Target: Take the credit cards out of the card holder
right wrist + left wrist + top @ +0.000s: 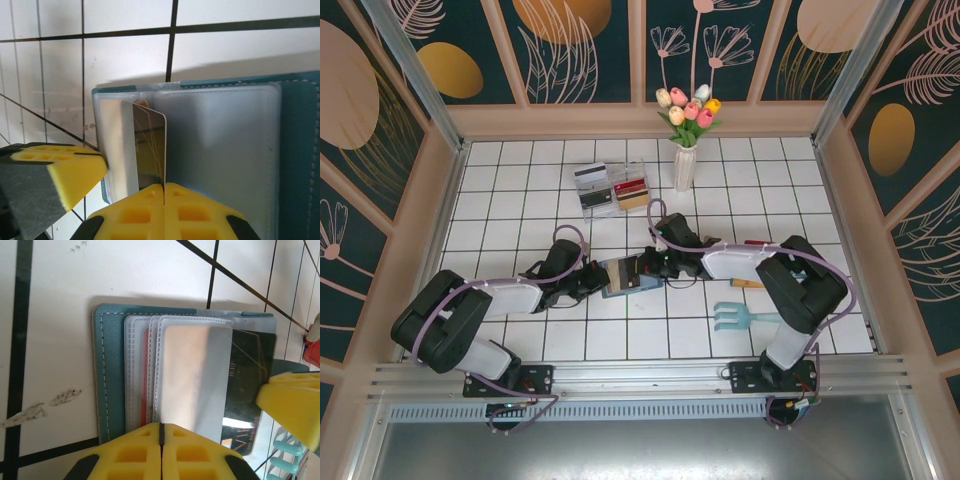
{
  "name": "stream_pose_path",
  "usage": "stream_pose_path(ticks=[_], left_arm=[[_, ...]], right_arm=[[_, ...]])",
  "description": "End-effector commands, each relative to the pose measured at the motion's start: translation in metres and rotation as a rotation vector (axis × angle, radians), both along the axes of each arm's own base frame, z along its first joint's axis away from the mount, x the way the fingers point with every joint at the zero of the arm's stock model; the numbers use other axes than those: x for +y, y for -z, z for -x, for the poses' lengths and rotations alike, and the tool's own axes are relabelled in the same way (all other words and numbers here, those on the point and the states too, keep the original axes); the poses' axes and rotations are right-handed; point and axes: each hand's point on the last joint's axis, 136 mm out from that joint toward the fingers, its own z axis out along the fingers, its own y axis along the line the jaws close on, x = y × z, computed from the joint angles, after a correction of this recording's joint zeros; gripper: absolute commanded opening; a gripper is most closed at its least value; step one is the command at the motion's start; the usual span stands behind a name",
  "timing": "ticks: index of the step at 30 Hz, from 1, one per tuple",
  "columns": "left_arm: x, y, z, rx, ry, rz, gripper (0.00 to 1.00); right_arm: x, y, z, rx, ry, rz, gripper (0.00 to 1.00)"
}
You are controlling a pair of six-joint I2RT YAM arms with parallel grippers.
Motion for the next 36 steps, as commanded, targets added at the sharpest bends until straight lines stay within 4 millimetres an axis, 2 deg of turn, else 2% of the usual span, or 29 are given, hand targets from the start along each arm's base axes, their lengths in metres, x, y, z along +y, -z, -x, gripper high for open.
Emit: stream_pose_path(ticks=[1,4,9,12,16,20,24,31,33,36], left_arm=[[0.007,0.003,0.001,-0.01,-0.009,-0.042,0.2],[0.005,-0.007,-0.005,-0.055,0.017,-0.061,0.44],[-0.003,-0.029,-0.016,-0.135,0.073,-0.067,0.61],[-0.008,-0.05,-0.024,-0.177,0.08,-0.048,0.77],[-0.011,-0.088,-0.037,-0.272,0.058,-0.014,0.98],[-0.008,-0.127,-0.046,-0.364,-0.006,0.035,0.99],[-0.015,-0.16,-0.043,-0.421,-0.009,0.153,0.99],[-0.035,-0.193,-0.033,-0.42,0.039,0.386,0.98],[-0.04,-0.2,-0.031,-0.398,0.044,0.448,0.94],[-0.046,-0.21,-0.031,-0.352,0.024,0.556,0.77]], right_arm=[[-0.015,-0.013,-0.004,-0.029,0.058,-0.008,0.0],[-0.016,-0.027,-0.004,-0.057,0.067,-0.057,0.0],[-0.019,-0.053,-0.009,-0.109,0.083,-0.148,0.0],[-0.018,-0.075,-0.012,-0.15,0.087,-0.24,0.0],[-0.015,-0.107,-0.009,-0.203,0.076,-0.392,0.0],[-0.014,-0.132,-0.007,-0.237,0.071,-0.499,0.0],[-0.014,-0.159,-0.008,-0.279,0.086,-0.618,0.0],[-0.021,-0.208,-0.008,-0.323,0.118,-0.844,0.0],[-0.022,-0.213,-0.006,-0.319,0.119,-0.874,0.0],[-0.023,-0.219,-0.005,-0.313,0.123,-0.906,0.0]])
